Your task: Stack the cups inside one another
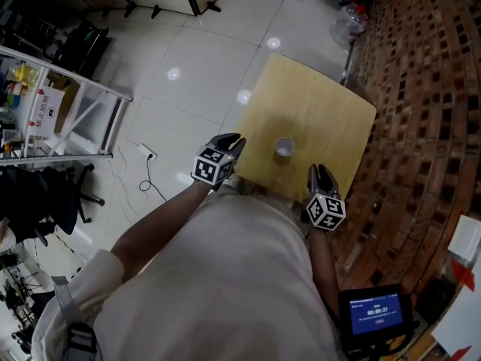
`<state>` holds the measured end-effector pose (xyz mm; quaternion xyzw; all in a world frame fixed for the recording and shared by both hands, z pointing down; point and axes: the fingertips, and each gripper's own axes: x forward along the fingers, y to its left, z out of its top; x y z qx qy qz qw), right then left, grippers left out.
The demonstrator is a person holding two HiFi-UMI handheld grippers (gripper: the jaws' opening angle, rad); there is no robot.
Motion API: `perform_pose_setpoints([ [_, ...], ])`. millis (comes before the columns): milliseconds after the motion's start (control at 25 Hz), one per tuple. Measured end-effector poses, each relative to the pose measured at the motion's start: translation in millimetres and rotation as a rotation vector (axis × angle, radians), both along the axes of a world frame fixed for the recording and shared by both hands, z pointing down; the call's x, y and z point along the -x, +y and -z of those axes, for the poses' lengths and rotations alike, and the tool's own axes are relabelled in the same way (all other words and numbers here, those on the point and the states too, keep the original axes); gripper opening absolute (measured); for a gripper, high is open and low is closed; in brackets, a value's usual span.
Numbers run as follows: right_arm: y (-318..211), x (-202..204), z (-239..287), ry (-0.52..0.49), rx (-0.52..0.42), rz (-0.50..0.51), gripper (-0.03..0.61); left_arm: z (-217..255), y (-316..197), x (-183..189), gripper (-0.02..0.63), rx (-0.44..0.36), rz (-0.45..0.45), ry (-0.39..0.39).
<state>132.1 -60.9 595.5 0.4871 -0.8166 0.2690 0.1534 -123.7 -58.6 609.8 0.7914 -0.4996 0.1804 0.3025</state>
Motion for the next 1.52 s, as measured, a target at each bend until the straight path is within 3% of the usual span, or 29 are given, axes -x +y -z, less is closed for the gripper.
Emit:
perform_pose_setpoints([
  [200, -3, -3, 0, -0.007, 0.003, -0.006, 0.095, 2, -2, -13, 0.104, 0.008, -0.030, 0.007],
  [440, -3, -9, -2, -0.014, 0.006, 0.000, 0.095, -2, -3, -12, 0.104, 0.033, 0.006, -0.006],
  [880, -4, -5, -19, -0.061, -0.007, 0.059, 0.095, -2, 27, -13, 0.095, 0.058, -0.013, -0.114],
  [1200, 29, -20, -14, -0.049, -0.012, 0.034, 0.095, 13, 58, -27, 0.078, -0.005, -0.018, -0.102],
  [1520, 89, 1, -5, -0.009, -0.062, 0.020, 0.095, 18, 119, 3, 0.078, -0.068, -0.008, -0.062],
])
